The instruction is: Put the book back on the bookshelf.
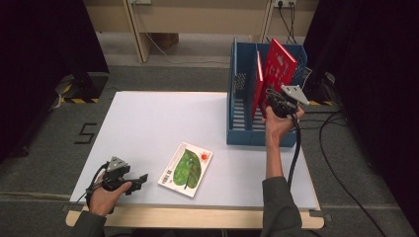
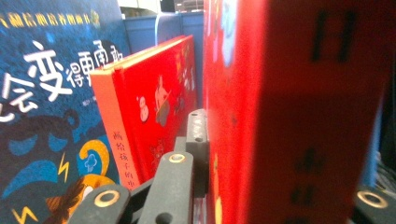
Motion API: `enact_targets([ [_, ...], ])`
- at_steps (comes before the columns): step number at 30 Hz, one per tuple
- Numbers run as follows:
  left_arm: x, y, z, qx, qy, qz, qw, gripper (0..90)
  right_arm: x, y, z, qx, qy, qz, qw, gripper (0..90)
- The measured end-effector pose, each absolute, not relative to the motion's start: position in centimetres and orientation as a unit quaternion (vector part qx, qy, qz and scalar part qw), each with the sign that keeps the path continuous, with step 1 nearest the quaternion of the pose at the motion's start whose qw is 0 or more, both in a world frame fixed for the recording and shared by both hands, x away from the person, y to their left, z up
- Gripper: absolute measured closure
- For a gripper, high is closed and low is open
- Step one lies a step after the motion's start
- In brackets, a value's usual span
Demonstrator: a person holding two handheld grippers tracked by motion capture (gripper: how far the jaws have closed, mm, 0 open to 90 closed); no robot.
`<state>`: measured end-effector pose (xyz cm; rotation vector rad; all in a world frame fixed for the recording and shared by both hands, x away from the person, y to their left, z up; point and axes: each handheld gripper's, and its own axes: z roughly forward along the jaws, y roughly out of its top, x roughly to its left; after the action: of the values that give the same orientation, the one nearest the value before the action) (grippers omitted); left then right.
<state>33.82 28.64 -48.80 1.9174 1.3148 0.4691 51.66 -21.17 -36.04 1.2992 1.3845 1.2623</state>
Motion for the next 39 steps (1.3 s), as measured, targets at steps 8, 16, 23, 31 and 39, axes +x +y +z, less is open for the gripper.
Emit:
enact_targets([
  [8, 33.7, 28.7, -48.8, 0.748, 0.514, 0.184, 0.377, 19.5, 53.7, -20.4, -37.0, 0.531, 0.56, 0.497, 0.397, 79.3],
  [16, 33.7, 28.7, -48.8, 0.747, 0.516, 0.183, 0.377, 19.5, 54.9, -20.2, -37.4, 0.532, 0.574, 0.486, 0.388, 79.2],
  [23, 33.6, 28.7, -48.7, 0.748, 0.515, 0.182, 0.377, 19.5, 55.8, -20.4, -38.0, 0.54, 0.576, 0.483, 0.377, 78.8],
  [31, 33.6, 28.6, -48.7, 0.752, 0.512, 0.18, 0.375, 19.5, 56.1, -20.3, -38.2, 0.551, 0.586, 0.476, 0.355, 77.9],
  [39, 33.7, 28.6, -48.7, 0.752, 0.512, 0.181, 0.374, 19.5, 56.5, -20.3, -38.5, 0.563, 0.59, 0.468, 0.342, 76.3],
])
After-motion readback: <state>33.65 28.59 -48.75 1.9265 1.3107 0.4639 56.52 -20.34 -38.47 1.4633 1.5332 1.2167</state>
